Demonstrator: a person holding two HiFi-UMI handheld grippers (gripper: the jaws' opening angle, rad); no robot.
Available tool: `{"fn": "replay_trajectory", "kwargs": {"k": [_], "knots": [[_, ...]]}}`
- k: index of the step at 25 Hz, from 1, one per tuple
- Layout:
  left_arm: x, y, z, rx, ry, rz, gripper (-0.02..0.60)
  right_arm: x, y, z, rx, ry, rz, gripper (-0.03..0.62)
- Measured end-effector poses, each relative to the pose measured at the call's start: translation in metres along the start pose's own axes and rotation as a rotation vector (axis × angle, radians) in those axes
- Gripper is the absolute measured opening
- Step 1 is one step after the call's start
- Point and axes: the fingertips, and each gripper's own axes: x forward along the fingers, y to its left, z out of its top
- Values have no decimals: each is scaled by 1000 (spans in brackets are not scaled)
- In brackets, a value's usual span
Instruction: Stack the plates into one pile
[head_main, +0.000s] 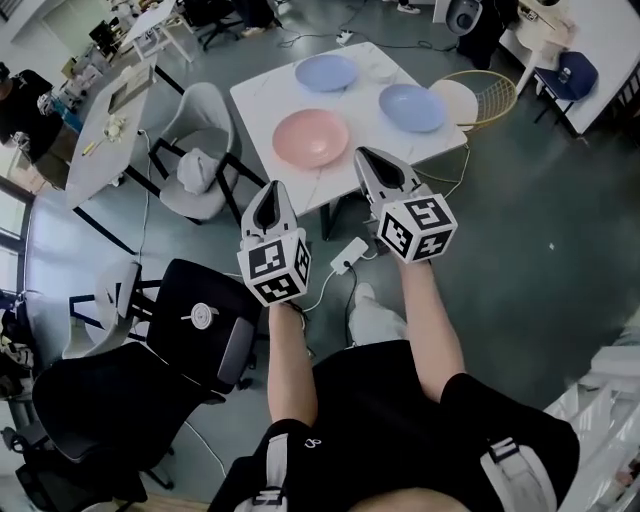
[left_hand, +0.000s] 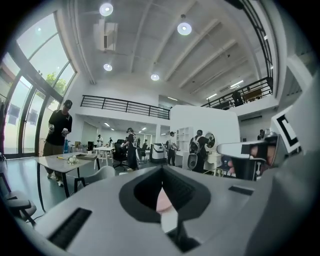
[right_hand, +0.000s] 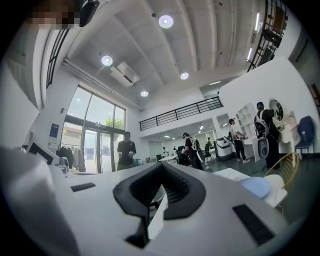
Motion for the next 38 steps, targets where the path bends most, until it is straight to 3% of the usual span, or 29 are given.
{"fn": "replay_trajectory", "kwargs": {"k": [6, 13, 20, 26, 29, 33, 38], "knots": [[65, 4, -28, -37, 93, 34, 15, 57, -41, -6, 7, 68, 48, 8], [121, 12, -32, -53, 144, 73, 15, 105, -87, -22, 56, 138, 53, 8], [129, 31, -27, -76, 129, 106, 15, 115, -97, -30, 61, 169, 59, 8], [141, 34, -49, -147, 169, 100, 14, 124, -97, -24, 45, 175, 89, 8], [149, 42, -50, -149, 165, 111, 15, 130, -104, -28, 42, 185, 77, 8], [161, 59, -54, -143, 166, 179, 15, 142, -115, -36, 38, 206, 61, 8], [184, 69, -76, -164, 223, 172, 15, 162, -131, -44, 53, 198, 19, 8]]}}
